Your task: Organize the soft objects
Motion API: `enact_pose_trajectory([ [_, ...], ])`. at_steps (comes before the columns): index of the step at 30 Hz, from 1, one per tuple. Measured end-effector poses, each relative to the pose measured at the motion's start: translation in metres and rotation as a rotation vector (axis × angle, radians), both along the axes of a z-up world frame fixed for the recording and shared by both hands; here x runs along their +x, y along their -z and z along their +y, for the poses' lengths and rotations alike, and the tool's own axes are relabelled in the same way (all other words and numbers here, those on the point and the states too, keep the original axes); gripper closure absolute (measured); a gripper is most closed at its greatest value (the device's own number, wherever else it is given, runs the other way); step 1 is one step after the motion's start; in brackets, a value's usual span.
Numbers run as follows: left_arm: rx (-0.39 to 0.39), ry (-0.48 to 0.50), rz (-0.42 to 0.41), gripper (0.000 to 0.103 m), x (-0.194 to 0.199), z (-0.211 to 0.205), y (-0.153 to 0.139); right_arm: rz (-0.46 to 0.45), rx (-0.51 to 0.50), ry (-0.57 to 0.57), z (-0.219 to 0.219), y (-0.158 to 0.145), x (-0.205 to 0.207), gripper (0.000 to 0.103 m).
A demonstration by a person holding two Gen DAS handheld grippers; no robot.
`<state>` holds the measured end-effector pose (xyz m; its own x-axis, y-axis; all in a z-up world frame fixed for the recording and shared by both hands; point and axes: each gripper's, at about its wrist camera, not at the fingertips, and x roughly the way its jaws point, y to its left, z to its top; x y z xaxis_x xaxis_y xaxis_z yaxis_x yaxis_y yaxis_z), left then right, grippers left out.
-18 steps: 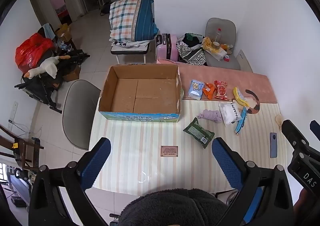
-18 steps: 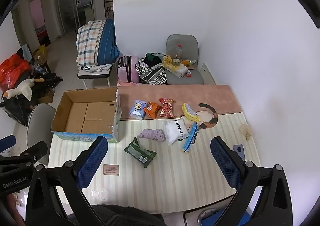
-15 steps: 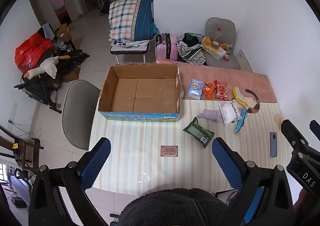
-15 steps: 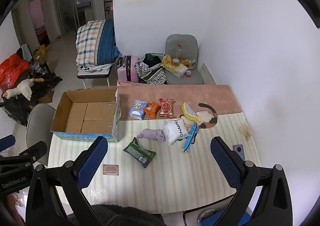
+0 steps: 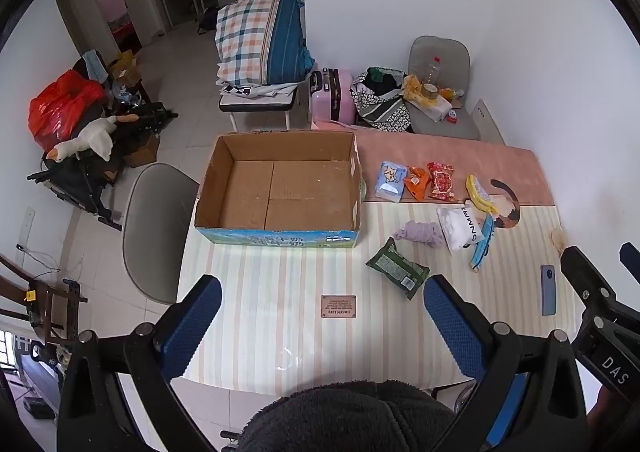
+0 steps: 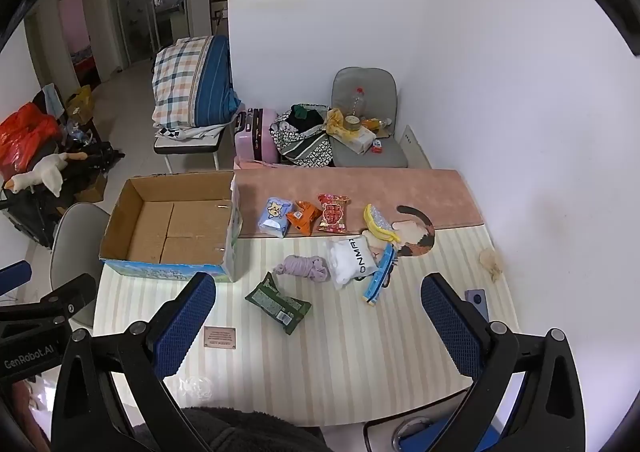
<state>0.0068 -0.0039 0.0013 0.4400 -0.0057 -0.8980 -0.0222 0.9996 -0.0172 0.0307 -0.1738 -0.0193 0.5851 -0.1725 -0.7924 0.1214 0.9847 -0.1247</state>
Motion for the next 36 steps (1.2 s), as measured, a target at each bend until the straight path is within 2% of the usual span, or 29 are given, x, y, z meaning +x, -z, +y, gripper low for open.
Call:
enact_pose_trajectory([
  [27, 0.008, 0.003, -0.014, 0.0, 0.005, 0.002, 0.003, -0.01, -0.006, -0.001, -0.003, 0.003, 0.01, 0.0],
  [36, 0.01, 0.004, -0.02, 0.0, 0.006, 0.003, 0.001, -0.028, -0.019, -0.003, -0.001, -0.007, 0.01, 0.0],
])
